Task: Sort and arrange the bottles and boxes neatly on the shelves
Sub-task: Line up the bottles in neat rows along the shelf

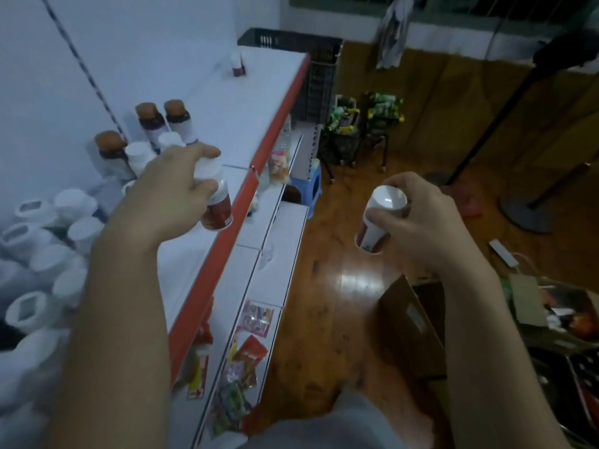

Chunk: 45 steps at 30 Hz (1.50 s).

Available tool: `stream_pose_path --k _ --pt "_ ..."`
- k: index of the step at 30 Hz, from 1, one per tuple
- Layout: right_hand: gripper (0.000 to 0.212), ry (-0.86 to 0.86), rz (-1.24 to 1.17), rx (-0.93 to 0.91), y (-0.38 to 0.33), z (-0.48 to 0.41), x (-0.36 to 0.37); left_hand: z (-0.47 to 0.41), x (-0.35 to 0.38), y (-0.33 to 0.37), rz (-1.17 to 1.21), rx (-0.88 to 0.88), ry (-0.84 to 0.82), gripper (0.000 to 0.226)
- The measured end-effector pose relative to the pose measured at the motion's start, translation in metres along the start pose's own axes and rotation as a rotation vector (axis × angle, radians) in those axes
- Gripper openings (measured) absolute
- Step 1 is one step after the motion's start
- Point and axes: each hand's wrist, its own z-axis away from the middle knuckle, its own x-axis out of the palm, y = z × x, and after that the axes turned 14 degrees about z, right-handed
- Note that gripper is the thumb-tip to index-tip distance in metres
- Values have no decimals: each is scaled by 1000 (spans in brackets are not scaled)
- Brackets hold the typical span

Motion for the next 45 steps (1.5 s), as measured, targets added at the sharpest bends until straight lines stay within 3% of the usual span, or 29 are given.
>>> stream_pose_path --k 11,15,21,35,45 --pt "40 -64 25 -152 76 -278 18 -216 60 19 -97 -147 111 44" --pt "42 -77 3 -231 81 -380 12 -282 60 26 -120 -201 207 43" --pt "41 -150 -51 -320 73 -481 35 -350 77 2 -127 -362 217 44" --pt "43 -350 -33 -656 -48 -649 115 -489 49 -70 -14 -598 439 50" --pt "43 -678 -89 -997 -185 -669 222 -442 41 -96 -36 -807 941 49"
